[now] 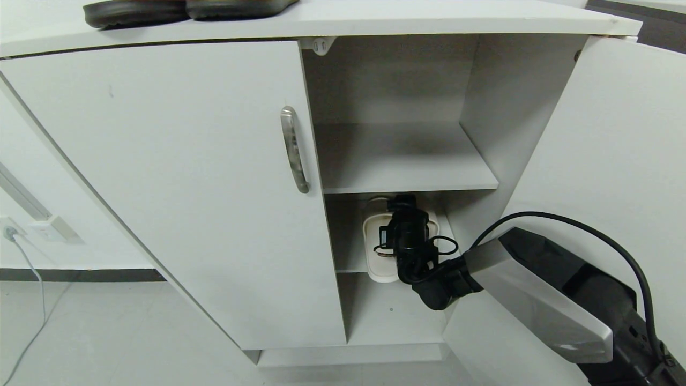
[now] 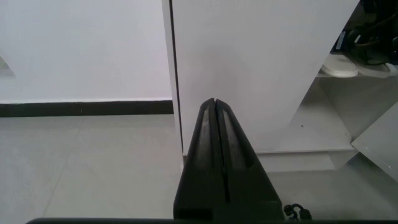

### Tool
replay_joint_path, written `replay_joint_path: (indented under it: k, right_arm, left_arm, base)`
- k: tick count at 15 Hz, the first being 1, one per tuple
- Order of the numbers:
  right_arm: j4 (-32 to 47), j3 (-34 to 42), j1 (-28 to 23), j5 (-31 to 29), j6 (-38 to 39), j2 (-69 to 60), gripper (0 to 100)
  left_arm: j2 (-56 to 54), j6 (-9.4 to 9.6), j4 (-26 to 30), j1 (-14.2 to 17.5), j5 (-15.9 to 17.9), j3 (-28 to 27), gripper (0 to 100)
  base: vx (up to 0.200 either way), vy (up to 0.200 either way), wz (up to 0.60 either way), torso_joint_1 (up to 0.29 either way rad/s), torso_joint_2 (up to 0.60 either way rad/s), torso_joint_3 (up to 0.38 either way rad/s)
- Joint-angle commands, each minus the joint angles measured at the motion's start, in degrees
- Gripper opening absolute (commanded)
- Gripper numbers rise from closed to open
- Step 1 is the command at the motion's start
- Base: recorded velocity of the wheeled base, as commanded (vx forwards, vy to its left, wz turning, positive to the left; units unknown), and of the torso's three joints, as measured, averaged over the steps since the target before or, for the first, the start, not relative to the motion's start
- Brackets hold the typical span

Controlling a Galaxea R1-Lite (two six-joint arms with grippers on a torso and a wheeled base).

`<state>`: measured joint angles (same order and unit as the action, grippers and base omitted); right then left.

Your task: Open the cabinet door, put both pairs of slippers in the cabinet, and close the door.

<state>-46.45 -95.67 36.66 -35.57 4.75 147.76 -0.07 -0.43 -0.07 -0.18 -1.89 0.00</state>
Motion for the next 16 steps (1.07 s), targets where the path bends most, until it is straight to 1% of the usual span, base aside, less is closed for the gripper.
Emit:
replay_joint_path:
  k: [1,6,7,9,11,14,15,16]
  right_arm:
    - [0.0,0.0,0.0,0.0,0.0,0.2,0]
    - [0.0,0.0,0.0,-0.1,0.0,0.2,0]
    - [0.0,0.0,0.0,-0.1,0.0,0.2,100]
    - [-0.1,0.4,0.1,-0.1,0.1,0.2,100]
    - [-0.9,2.9,0.1,-0.1,0.1,-1.2,100]
    - [-3.9,10.2,0.7,-0.1,0.1,-5.3,100]
    - [-6.6,15.7,1.6,-0.1,0.1,-8.2,100]
    - [-8.4,19.2,2.2,-0.1,0.1,-10.0,100]
  left_arm:
    - [0.1,-0.01,0.0,0.0,0.0,0.0,0]
    - [0.1,-0.01,0.0,0.0,0.0,0.0,0]
    - [0.1,-0.01,0.0,0.0,0.0,0.0,0]
    - [0.1,-0.01,0.0,0.0,0.0,0.0,0]
    - [0.1,-0.01,0.0,0.0,0.0,0.0,0]
    - [0.1,-0.01,0.0,0.0,0.0,0.0,0]
    - [0.1,-0.01,0.0,0.0,0.0,0.0,0]
    - [0.1,-0.01,0.0,0.0,0.0,0.0,0]
  base:
    - [0.0,0.0,0.0,0.0,0.0,0.0]
    - [0.0,0.0,0.0,0.0,0.0,0.0]
    - [0.0,0.0,0.0,0.0,0.0,0.0]
    - [0.0,0.0,0.0,0.0,0.0,0.0]
    - [0.0,0.0,0.0,0.0,0.0,0.0]
    - [0.0,0.0,0.0,0.0,0.0,0.0]
    - [0.0,0.0,0.0,0.0,0.0,0.0]
    - [0.0,0.0,0.0,0.0,0.0,0.0]
